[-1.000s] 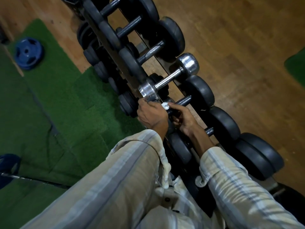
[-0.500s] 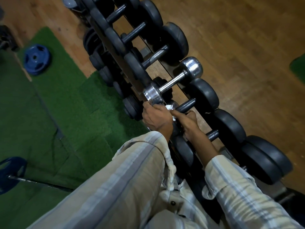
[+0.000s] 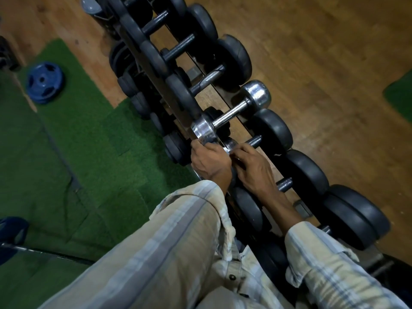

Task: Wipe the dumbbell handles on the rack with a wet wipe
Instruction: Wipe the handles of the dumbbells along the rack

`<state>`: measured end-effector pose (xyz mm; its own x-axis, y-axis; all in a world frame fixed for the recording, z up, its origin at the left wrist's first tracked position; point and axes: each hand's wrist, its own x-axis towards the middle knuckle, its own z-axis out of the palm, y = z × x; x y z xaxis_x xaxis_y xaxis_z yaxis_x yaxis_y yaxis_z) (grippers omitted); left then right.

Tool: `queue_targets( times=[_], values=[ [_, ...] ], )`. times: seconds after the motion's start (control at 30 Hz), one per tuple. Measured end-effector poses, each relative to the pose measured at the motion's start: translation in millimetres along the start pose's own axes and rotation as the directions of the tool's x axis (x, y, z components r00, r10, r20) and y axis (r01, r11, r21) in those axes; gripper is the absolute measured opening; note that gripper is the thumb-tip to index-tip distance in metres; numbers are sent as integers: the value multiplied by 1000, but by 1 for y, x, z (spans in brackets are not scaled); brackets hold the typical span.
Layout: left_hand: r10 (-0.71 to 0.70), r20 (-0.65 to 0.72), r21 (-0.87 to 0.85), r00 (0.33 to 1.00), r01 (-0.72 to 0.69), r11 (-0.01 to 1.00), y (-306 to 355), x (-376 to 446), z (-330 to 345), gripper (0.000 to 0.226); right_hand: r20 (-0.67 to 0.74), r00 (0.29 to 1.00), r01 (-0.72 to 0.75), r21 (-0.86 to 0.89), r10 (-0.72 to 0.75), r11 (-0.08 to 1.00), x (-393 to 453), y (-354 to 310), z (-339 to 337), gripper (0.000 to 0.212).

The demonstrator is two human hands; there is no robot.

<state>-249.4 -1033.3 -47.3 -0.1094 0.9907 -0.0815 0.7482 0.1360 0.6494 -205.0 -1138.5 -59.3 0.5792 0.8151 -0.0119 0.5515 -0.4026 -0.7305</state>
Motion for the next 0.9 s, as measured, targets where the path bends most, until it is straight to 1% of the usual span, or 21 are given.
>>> queue_targets(
  times=[0.1, 0.27, 0.33, 0.43, 0.5, 0.63, 0.7, 0.77, 0.83, 0.9],
  values=[
    [10, -2, -10, 1000, -10, 1000, -1, -1, -1, 38, 63, 997, 51, -97, -45, 994, 6, 1, -4, 26],
    [8, 3, -13, 1000, -8, 1000, 0, 0, -1, 37, 122, 990, 100, -235, -73, 967, 12, -3, -8, 24],
    [7, -1, 0, 1000, -7, 1000, -1, 0, -1, 36, 101, 993, 90, -326, -60, 941, 13, -1, -11, 26],
    [10, 13, 4, 1000, -10, 1000, 0, 0, -1, 34, -3, 1000, -21, -446, 21, 895, 19, 11, -20, 28],
    [6, 20, 7, 1000, -6, 1000, 1, 1, -1, 34, -67, 995, -99, -462, 77, 882, 24, 18, -27, 29],
    [1, 20, 13, 1000, -1, 1000, 0, 0, -1, 35, -91, 991, -133, -518, 100, 845, 20, 21, -27, 36],
    [3, 21, 11, 1000, -3, 1000, 1, 0, -1, 35, -141, 982, -178, -500, 123, 847, 16, 18, -23, 36],
    [6, 22, 9, 1000, -6, 1000, 1, 0, -1, 35, -230, 956, -265, -424, 181, 866, 14, 14, -18, 32],
    [9, 19, 7, 1000, -9, 1000, 2, 0, -1, 34, -362, 896, -369, -282, 258, 886, 15, 10, -11, 28],
    [7, 15, 3, 1000, -7, 1000, 1, 0, -1, 33, -469, 802, -465, -103, 370, 879, 16, 3, -3, 25]
  ],
)
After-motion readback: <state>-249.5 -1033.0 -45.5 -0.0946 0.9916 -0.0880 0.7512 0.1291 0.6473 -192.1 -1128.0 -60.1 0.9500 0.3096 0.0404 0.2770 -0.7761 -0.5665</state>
